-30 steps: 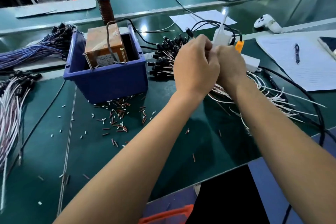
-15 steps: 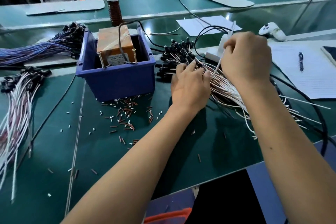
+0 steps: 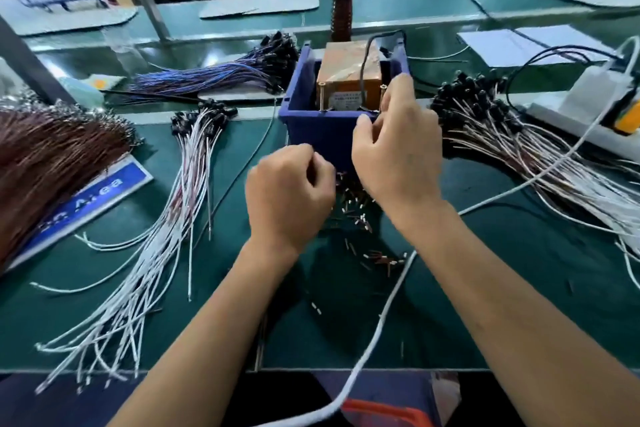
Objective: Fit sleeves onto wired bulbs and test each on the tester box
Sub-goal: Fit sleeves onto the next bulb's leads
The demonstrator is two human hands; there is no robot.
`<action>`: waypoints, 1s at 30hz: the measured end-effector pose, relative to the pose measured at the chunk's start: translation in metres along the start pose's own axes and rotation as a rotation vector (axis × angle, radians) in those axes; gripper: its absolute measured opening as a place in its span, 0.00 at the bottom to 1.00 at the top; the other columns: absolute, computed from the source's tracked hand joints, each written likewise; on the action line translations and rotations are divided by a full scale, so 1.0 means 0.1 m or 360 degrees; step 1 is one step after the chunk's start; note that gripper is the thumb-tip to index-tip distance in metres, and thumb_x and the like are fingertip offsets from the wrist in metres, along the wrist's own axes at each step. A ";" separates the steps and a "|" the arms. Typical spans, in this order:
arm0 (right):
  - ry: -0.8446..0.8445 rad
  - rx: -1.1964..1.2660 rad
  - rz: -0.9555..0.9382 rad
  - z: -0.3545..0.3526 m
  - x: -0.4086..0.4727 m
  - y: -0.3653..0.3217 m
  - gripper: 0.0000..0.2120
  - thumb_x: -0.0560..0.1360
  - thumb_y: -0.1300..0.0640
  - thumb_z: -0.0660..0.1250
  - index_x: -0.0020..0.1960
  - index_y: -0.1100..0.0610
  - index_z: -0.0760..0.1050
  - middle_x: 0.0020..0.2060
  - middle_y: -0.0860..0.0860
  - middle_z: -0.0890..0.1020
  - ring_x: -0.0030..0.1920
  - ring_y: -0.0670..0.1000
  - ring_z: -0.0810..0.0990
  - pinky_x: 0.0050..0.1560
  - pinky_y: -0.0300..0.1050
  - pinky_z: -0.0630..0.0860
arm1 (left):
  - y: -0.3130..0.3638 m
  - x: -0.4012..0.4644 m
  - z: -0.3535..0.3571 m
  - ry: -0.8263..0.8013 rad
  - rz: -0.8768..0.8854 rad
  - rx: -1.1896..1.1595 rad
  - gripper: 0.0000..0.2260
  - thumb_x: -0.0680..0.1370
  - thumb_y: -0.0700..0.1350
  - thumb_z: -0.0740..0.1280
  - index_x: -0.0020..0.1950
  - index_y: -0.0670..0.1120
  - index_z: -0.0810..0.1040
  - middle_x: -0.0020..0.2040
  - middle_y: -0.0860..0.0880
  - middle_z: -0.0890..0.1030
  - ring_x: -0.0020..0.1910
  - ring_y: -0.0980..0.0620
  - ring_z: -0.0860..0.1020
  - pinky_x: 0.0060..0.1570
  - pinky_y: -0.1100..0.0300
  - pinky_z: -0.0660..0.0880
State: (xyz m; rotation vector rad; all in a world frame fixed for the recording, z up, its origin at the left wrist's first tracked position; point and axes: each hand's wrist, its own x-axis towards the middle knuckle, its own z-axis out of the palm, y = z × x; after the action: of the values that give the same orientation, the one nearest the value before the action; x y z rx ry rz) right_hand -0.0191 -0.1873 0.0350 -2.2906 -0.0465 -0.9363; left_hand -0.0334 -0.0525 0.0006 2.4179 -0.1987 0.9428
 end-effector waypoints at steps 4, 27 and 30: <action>0.0135 0.0109 0.0012 0.15 -0.21 -0.15 0.09 0.78 0.63 0.66 0.57 0.61 0.71 0.30 0.48 0.76 0.31 0.54 0.77 0.34 0.45 0.70 | -0.53 0.13 -0.15 -0.0012 -0.0435 0.0375 0.13 0.79 0.47 0.64 0.39 0.42 0.80 0.38 0.40 0.81 0.39 0.37 0.78 0.38 0.50 0.71; -0.0382 -0.0182 -0.0694 0.30 -0.14 -0.15 0.18 0.82 0.63 0.63 0.71 0.62 0.77 0.65 0.53 0.79 0.45 0.56 0.83 0.37 0.52 0.81 | -1.28 0.54 -0.10 -0.0362 -0.0897 0.0969 0.15 0.77 0.43 0.63 0.59 0.36 0.79 0.61 0.33 0.77 0.62 0.35 0.73 0.64 0.47 0.65; -0.0196 0.0028 -0.0770 0.32 -0.21 -0.26 0.12 0.79 0.65 0.65 0.60 0.63 0.82 0.59 0.56 0.81 0.37 0.54 0.80 0.30 0.48 0.77 | -1.26 0.54 -0.11 -0.0282 -0.0936 0.0938 0.15 0.78 0.43 0.61 0.60 0.37 0.78 0.61 0.33 0.78 0.63 0.35 0.73 0.64 0.47 0.62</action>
State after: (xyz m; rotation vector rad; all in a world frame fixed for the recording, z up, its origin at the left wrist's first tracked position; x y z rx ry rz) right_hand -0.0214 -0.1437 0.0193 -2.3623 -0.6835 -1.0168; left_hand 0.0406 0.0629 -0.0101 2.8196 0.7942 0.5571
